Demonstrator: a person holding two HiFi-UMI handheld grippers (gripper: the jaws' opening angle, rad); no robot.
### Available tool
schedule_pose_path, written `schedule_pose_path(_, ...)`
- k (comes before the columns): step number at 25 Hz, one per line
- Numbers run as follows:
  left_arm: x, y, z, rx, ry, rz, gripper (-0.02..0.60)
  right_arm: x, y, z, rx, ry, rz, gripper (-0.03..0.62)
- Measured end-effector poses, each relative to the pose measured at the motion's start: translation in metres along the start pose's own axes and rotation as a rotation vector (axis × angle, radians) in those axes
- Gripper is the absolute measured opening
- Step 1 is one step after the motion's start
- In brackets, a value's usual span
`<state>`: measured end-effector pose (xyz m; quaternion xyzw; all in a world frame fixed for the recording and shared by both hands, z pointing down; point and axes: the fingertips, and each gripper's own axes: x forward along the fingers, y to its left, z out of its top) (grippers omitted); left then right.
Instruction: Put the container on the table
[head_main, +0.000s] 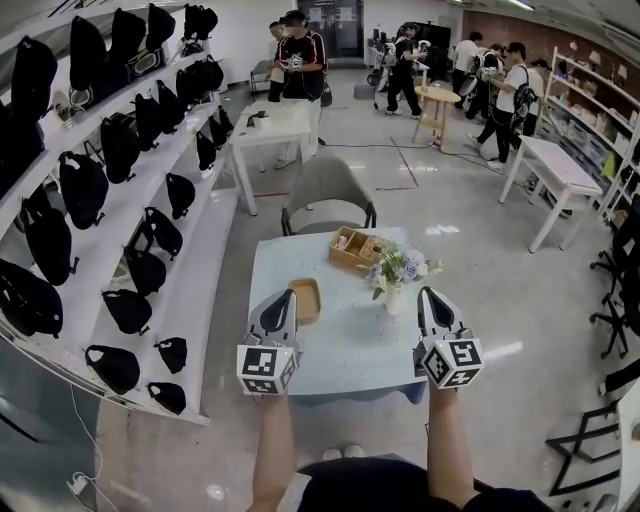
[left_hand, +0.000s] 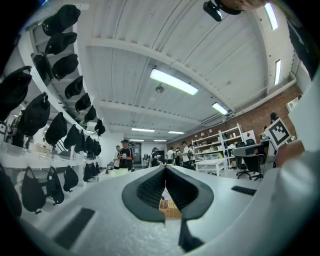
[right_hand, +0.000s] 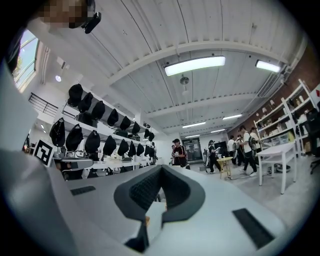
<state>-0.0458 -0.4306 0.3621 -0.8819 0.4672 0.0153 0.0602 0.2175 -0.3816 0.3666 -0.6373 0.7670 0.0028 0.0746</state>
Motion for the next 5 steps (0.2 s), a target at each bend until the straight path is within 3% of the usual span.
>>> schedule_pose_path(5, -0.0025, -0.0026, -0.0006, -0.005, -0.003, -0.002, 0.009, -0.0034, 0.0006, -0.0009, 0.008, 0.000, 0.002, -0.003)
